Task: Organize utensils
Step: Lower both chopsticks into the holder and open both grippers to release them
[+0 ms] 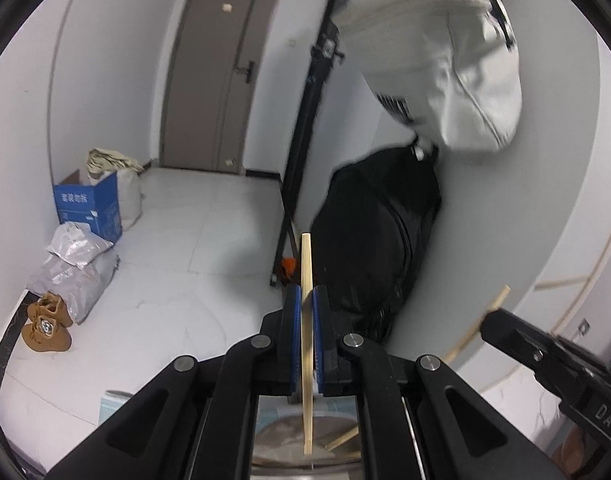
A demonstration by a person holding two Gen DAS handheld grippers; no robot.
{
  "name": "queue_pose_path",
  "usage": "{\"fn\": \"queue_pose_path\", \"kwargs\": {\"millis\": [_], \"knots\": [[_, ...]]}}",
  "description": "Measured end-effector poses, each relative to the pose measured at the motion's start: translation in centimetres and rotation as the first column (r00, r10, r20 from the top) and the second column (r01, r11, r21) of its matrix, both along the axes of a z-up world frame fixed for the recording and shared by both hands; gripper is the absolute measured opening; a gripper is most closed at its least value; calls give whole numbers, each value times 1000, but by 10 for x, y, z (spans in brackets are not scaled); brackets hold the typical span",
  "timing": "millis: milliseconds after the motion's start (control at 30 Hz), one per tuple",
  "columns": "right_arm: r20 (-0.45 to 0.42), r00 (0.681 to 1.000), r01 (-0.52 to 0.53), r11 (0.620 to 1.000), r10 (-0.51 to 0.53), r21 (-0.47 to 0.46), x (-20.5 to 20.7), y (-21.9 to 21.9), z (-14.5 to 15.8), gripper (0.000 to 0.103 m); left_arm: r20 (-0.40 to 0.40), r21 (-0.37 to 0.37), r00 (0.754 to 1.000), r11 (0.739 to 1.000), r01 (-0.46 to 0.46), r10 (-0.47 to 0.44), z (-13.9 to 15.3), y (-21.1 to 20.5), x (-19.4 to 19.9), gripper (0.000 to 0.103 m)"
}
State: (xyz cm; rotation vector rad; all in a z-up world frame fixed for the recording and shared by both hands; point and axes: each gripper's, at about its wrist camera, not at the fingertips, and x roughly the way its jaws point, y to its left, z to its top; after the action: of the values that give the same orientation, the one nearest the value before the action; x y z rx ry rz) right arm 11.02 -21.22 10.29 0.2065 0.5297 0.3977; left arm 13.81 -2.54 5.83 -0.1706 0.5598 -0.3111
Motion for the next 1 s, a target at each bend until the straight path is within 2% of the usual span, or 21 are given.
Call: {"fn": "queue_pose_path", "kwargs": {"millis": [133,233,433,500,533,567,633,667,733,767,833,933,1000], "knots": [[-49,998,-33,999,32,-20,4,4,-15,3,-41,30,996,996,85,-84,-5,-3,-4,2],[-98,993,-64,997,60,-34,5,11,-27,3,-113,12,982,988,157,-154,-7,-2,0,2],[-155,984,-97,995,91,-27,2,20,-47,6,-234,-43,946,974,221,-225,-6,4,5,6],[-175,980,-100,994,93,-34,1,22,-51,6,-246,-58,943,975,215,-223,-6,8,5,14],[-186,978,-101,994,93,-32,0,22,-54,6,-261,-64,938,974,217,-226,-5,10,5,25],[-190,977,-102,994,95,-28,1,20,-56,7,-262,-60,945,980,188,-197,-3,13,3,36],[-187,979,-88,996,81,-30,-5,18,-55,13,-255,-74,950,983,168,-182,-1,18,0,48],[-179,981,-79,997,73,-23,-8,14,-53,16,-247,-84,954,985,152,-168,2,23,-3,48],[-162,985,-59,998,57,-4,-17,8,-48,29,-230,-90,963,989,120,-138,6,30,-9,50],[-149,988,-47,999,47,7,-23,4,-45,33,-225,-90,967,990,105,-123,8,32,-11,53],[-133,991,-27,999,30,20,-33,-1,-40,47,-213,-102,973,992,69,-90,13,39,-18,62],[-125,992,-13,999,19,43,-44,-7,-36,50,-200,-106,979,994,24,-45,15,46,-26,64],[-114,993,-8,999,14,51,-54,-9,-34,57,-203,-95,979,995,-5,-14,14,48,-30,64]]}}
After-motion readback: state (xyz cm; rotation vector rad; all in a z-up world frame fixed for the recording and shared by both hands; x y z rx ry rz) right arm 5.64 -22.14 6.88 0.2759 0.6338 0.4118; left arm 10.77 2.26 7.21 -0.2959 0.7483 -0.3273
